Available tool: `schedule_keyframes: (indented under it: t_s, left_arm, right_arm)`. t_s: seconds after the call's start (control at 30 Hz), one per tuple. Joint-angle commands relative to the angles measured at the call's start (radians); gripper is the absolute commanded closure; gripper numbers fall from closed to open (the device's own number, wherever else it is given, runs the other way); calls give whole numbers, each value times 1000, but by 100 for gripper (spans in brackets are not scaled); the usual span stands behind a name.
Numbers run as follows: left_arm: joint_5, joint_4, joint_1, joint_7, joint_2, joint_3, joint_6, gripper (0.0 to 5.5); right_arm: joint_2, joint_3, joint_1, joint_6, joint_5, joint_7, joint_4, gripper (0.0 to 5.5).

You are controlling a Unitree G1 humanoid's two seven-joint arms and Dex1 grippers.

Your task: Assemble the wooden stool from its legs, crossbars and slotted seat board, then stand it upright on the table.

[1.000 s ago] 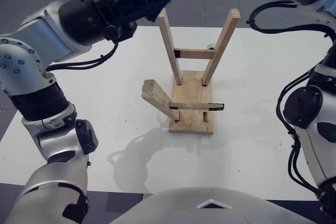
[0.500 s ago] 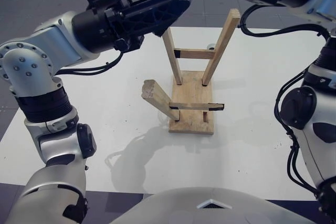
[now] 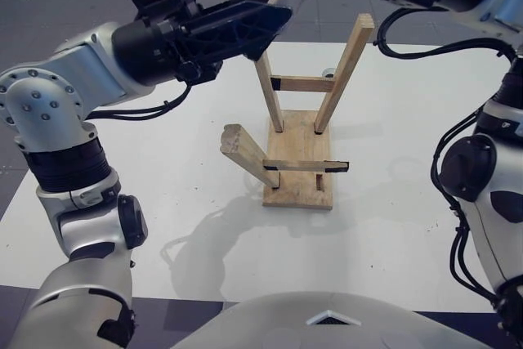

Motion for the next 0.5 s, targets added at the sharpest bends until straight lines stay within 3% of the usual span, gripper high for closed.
schedule_keyframes:
  t_s: [0.03, 0.27, 0.4, 0.5]
  left_arm:
    - [-20, 25, -26, 40, 33, 53, -10, 182]
    - [-84, -56, 42, 110, 122, 172, -15, 73]
    - [-120, -132, 210, 166, 209, 273, 2, 0]
    - [-71, -177, 400, 153, 245, 324, 0, 0]
  right_arm:
    - [-64, 33, 9, -51, -41, 51, 12, 346]
    - [-359, 213, 171, -211, -242, 269, -49, 346]
    - [-524, 329, 373, -332, -355, 422, -144, 347]
    - [-605, 401, 561, -424, -428, 485, -254, 347]
